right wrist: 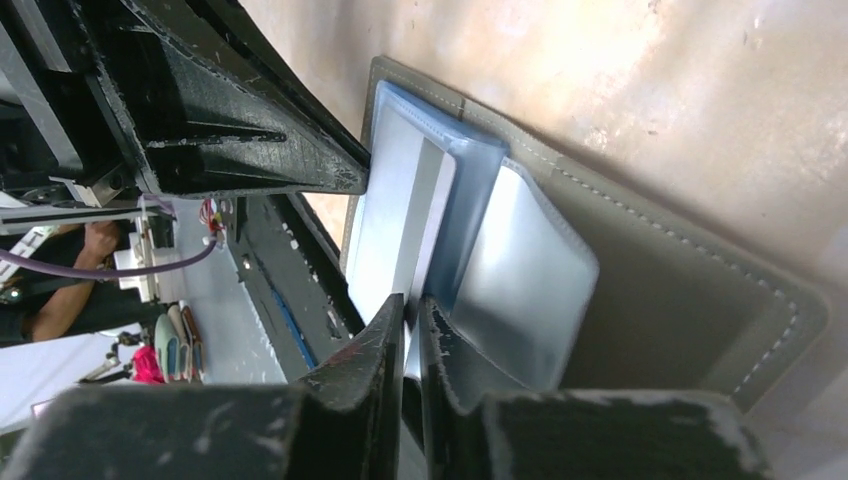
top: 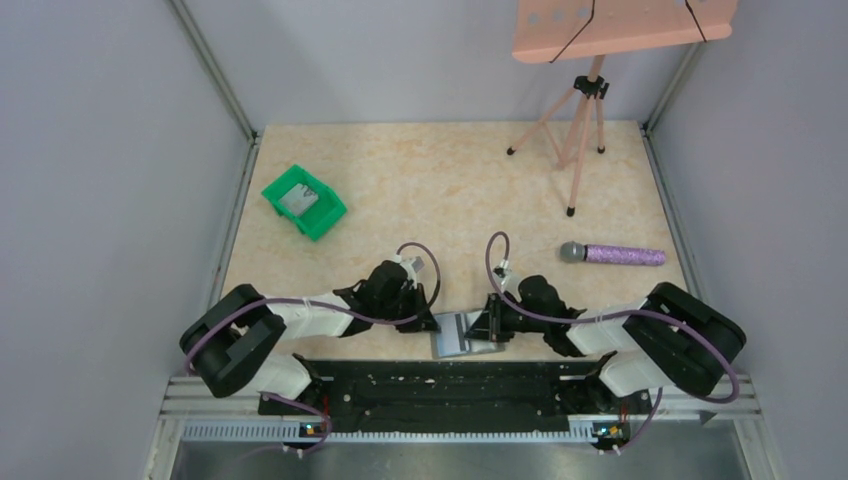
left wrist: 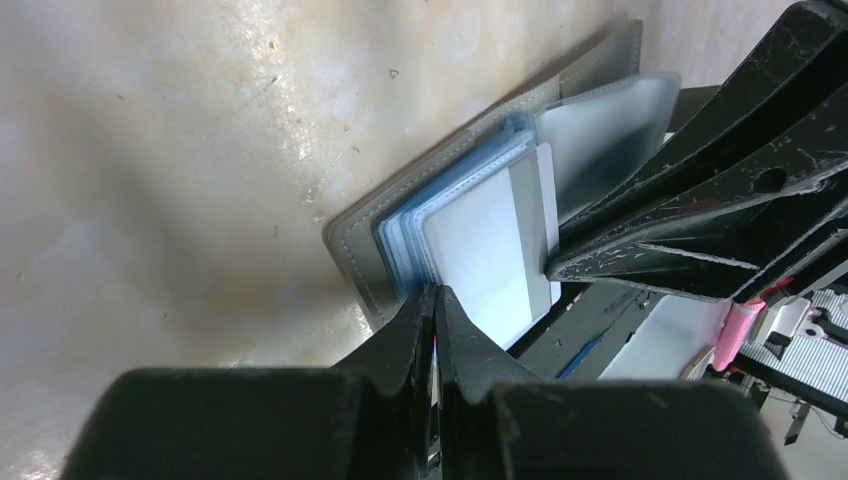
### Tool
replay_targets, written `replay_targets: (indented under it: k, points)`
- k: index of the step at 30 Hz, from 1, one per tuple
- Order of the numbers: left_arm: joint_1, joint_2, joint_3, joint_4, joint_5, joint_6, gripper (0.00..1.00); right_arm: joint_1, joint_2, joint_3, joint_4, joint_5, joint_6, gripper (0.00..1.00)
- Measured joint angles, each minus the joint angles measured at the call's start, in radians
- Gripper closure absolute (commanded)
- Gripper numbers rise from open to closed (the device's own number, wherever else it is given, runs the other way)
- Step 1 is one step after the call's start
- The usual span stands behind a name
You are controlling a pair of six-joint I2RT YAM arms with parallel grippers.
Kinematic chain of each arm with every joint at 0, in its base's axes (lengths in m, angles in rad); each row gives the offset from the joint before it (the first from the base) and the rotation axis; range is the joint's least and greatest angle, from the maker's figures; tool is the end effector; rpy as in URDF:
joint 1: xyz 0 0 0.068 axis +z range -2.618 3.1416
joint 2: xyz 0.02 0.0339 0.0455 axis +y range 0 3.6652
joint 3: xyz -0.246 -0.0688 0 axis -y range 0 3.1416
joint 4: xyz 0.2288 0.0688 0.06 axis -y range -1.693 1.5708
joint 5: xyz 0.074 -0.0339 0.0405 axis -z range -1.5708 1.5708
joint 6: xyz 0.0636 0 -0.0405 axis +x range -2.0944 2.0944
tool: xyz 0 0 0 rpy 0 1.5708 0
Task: Take the credit cards out of the card holder
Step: Remove the credit card from the card holder.
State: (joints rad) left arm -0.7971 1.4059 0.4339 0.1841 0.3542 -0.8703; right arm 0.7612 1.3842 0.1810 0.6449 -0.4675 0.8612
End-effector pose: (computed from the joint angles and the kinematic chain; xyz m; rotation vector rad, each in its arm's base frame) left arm 0.1606 -0.1960 0.1062 0.0983 2.6463 -1.1248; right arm 0.1420 0.1749 0.0940 -0.1970 2.4197 1.3623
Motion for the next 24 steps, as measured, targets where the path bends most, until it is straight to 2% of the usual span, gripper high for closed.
replay_targets:
  k: [1, 9, 24]
  points:
    - [0.0, 0.002, 0.0, 0.002, 0.0, 0.0, 0.92, 0.0, 0.004, -0.005, 0.01, -0.002, 0.004, 1.0]
    - [-0.005, 0.013, 0.025, -0.028, -0.022, 0.001, 0.91, -0.067, -0.001, -0.024, 0.042, -0.047, 0.021, 1.0]
    - [-0.008, 0.057, 0.07, -0.047, -0.029, 0.005, 0.91, -0.132, -0.189, -0.024, -0.177, -0.042, -0.044, 1.0]
